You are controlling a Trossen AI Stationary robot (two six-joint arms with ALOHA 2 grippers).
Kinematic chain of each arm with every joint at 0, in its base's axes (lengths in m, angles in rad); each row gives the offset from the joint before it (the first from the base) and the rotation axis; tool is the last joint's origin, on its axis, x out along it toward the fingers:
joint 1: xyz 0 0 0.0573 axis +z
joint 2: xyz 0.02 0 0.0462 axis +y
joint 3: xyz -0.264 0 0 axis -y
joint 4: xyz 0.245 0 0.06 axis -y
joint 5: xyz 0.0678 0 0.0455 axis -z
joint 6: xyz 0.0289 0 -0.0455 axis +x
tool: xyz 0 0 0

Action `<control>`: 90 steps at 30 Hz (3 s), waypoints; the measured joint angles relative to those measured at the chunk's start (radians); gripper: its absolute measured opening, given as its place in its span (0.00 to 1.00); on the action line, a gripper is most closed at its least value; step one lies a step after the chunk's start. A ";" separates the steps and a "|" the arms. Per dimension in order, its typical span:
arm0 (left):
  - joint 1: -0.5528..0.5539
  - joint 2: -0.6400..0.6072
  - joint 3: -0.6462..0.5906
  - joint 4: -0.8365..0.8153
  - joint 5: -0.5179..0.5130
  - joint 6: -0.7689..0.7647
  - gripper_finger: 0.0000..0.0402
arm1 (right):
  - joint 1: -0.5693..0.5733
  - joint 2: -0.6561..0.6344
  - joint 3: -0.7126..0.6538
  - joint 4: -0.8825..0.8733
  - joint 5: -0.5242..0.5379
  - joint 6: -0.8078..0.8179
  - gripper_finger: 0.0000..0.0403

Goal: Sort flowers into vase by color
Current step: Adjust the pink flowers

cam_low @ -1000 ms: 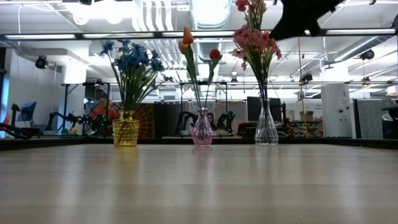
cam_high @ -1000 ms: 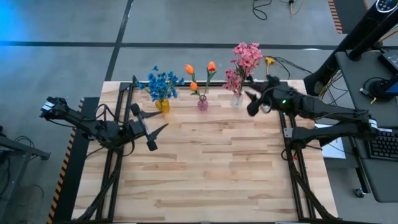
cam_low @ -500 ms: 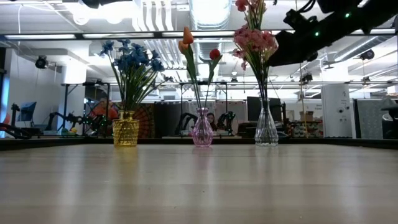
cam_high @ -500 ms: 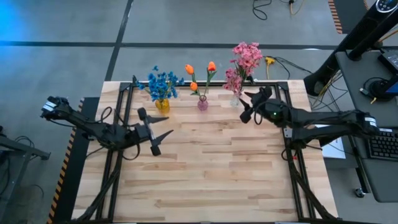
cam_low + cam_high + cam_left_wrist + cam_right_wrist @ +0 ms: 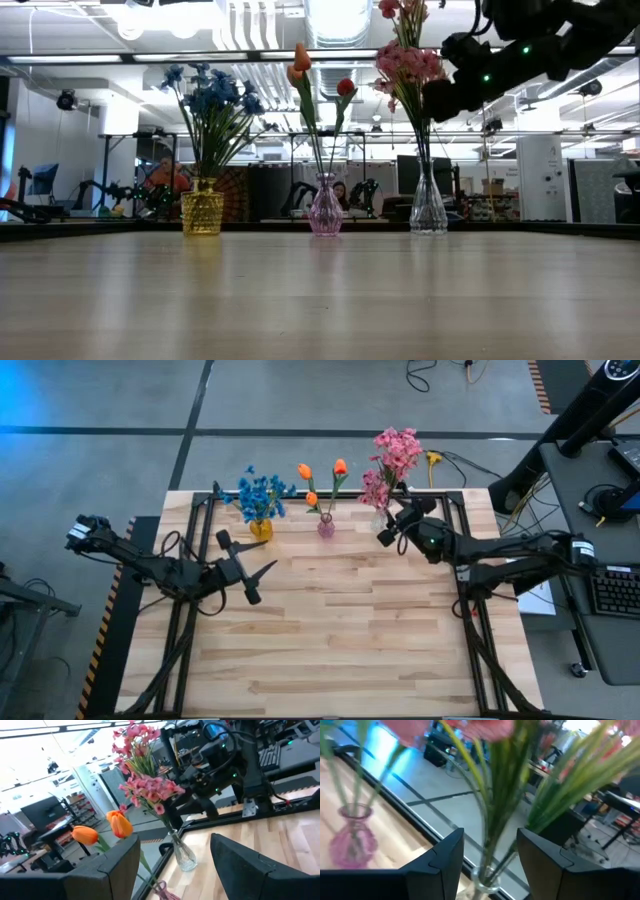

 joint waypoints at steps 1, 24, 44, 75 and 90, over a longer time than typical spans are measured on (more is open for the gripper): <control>0.000 0.000 0.000 0.004 -0.001 0.008 0.56 | -0.012 0.003 0.000 0.001 -0.004 0.005 0.44; 0.000 0.000 0.000 0.057 -0.008 0.049 0.56 | -0.172 0.018 0.071 -0.021 -0.252 0.000 0.37; 0.000 0.000 0.000 0.056 -0.008 0.046 0.56 | -0.172 0.018 0.079 -0.055 -0.252 0.037 0.06; 0.000 0.000 0.000 0.056 -0.008 0.046 0.56 | -0.173 0.014 0.082 -0.139 -0.244 0.208 0.03; 0.000 0.000 0.000 0.056 -0.008 0.046 0.56 | -0.174 0.015 0.080 -0.156 -0.243 0.259 0.03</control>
